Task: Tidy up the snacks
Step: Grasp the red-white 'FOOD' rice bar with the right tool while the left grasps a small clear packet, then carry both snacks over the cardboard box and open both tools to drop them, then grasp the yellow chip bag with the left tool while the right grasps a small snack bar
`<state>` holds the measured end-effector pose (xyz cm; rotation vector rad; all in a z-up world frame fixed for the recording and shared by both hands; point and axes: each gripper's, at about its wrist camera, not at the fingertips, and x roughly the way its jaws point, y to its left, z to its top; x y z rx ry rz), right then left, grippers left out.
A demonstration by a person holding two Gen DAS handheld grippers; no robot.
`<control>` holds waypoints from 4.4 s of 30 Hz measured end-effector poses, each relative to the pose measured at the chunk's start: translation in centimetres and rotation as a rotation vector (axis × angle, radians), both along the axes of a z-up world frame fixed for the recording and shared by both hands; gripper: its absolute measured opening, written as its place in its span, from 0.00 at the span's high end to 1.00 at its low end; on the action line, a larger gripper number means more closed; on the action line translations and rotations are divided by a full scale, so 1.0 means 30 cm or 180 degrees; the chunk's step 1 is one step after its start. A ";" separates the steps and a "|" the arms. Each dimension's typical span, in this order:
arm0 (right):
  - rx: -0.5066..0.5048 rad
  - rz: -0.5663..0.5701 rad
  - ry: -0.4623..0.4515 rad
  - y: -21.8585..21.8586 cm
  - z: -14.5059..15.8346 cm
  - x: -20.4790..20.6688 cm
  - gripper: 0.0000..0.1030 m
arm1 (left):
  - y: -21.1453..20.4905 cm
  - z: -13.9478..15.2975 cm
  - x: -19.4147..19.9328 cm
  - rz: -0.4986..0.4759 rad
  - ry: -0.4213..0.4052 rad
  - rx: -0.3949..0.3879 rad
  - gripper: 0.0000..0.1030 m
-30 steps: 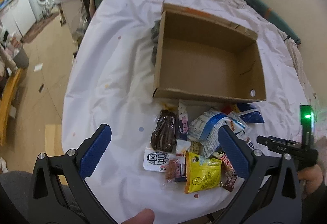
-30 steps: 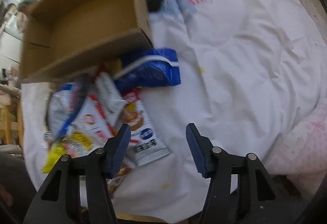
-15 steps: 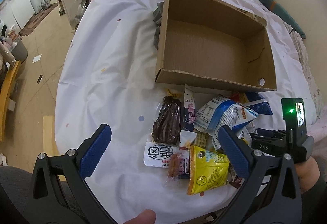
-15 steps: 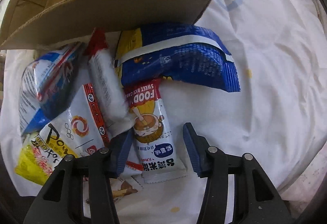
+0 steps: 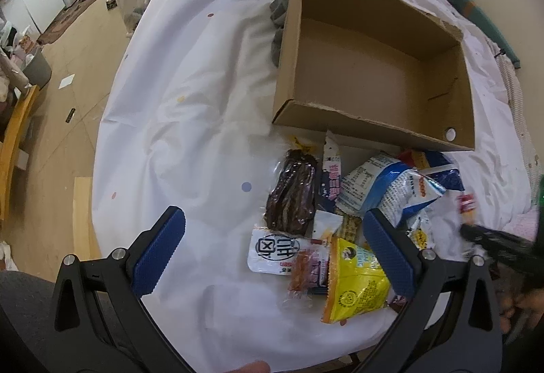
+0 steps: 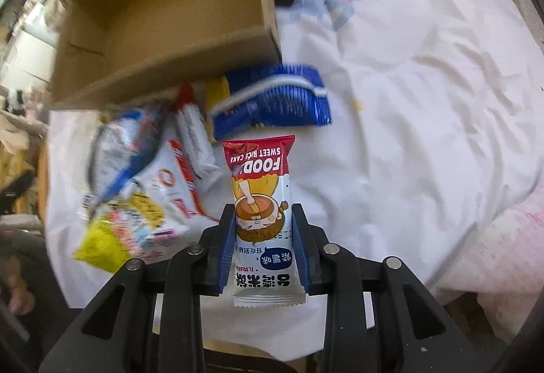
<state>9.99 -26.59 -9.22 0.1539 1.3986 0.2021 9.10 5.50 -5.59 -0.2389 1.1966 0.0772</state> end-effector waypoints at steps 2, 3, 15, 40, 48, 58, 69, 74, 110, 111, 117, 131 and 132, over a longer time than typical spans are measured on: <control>0.0282 -0.0040 -0.0270 -0.021 0.070 -0.025 0.68 | 0.008 -0.011 0.000 0.0016 0.0021 0.0003 0.00; 0.0376 -0.0051 -0.0393 -0.024 0.093 -0.033 0.68 | 0.012 -0.020 0.002 0.0019 0.0052 0.0002 0.00; 0.0786 -0.0142 -0.0822 0.048 0.106 -0.035 0.68 | 0.030 -0.248 0.045 0.0109 0.0836 0.0194 0.10; 0.0814 -0.0120 -0.0763 0.128 0.067 0.006 0.68 | -0.101 -0.272 0.033 -0.0155 0.0999 -0.0532 0.67; 0.0817 -0.0147 -0.0759 0.127 0.068 0.003 0.68 | -0.122 -0.285 -0.040 -0.0237 0.1005 -0.0427 0.86; 0.1041 -0.0065 -0.0910 0.158 0.103 0.014 0.68 | -0.156 -0.098 -0.008 -0.0271 0.0487 -0.0295 0.86; 0.0961 -0.0094 -0.1063 0.180 0.136 0.179 0.68 | -0.099 0.152 0.196 -0.0279 -0.0277 -0.0075 0.86; 0.0823 -0.0166 -0.1065 0.179 0.101 0.284 0.68 | -0.101 0.148 0.300 -0.0296 -0.0387 -0.0048 0.86; 0.0767 -0.0449 -0.1133 0.187 0.036 0.435 0.12 | -0.163 0.027 0.402 -0.0465 -0.0548 -0.0196 0.06; 0.0775 -0.0450 -0.1127 0.185 0.036 0.436 0.12 | -0.160 0.028 0.400 -0.0450 -0.0556 -0.0184 0.06; 0.0792 -0.0451 -0.1132 0.179 0.043 0.432 0.12 | -0.153 0.046 0.387 -0.0424 -0.0639 -0.0103 0.06; 0.0977 -0.0452 -0.0921 0.149 0.064 0.318 0.12 | -0.104 0.088 0.282 -0.0396 -0.0642 -0.0073 0.06; 0.0970 -0.0422 -0.0905 0.153 0.065 0.305 0.12 | -0.099 0.091 0.267 -0.0385 -0.0630 -0.0069 0.06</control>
